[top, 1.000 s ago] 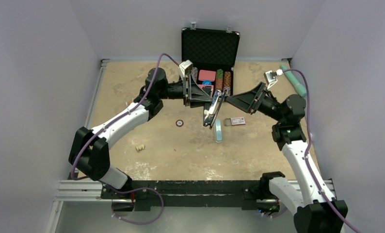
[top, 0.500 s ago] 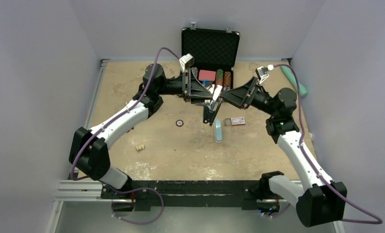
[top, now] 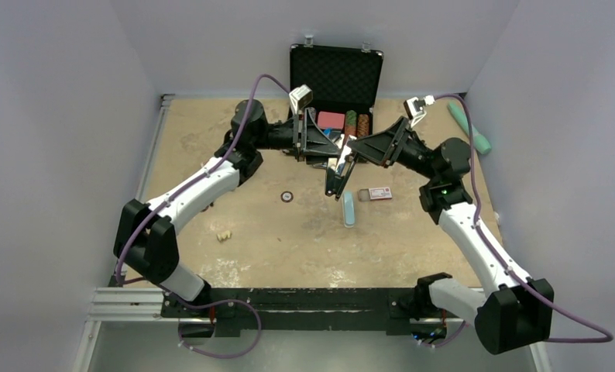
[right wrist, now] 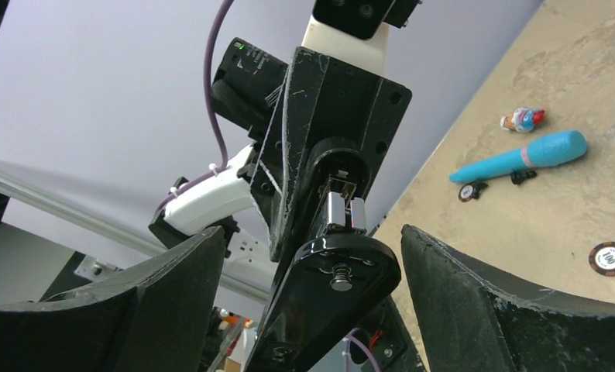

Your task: Unload the staples from the stapler

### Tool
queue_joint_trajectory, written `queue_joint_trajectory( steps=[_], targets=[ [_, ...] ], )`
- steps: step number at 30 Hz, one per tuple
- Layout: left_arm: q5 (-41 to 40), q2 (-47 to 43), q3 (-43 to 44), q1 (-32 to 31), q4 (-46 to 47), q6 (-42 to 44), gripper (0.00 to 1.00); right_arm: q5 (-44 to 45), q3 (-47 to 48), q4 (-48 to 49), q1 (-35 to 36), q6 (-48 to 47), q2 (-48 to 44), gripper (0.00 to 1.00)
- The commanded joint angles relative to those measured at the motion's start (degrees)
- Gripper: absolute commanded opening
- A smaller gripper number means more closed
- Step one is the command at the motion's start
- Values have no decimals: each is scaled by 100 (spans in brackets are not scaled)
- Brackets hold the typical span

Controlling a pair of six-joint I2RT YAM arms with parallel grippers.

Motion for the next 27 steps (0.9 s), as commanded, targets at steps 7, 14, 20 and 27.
queue_joint_trajectory(
  steps=[7,14,20,27],
  targets=[
    [72,-107,299,35,332,-95,0,143,180,564,173,195,209,79],
    [43,-176,336,31,87,92,0,326,119,235,170,53,42,46],
    [-32,-295,215,33,-144,295,0,489,15,-306,171,-123,-106,0],
    [-410,-422,-292,37,57,109,0,855,-23,-1460,171,-445,-146,0]
  ],
)
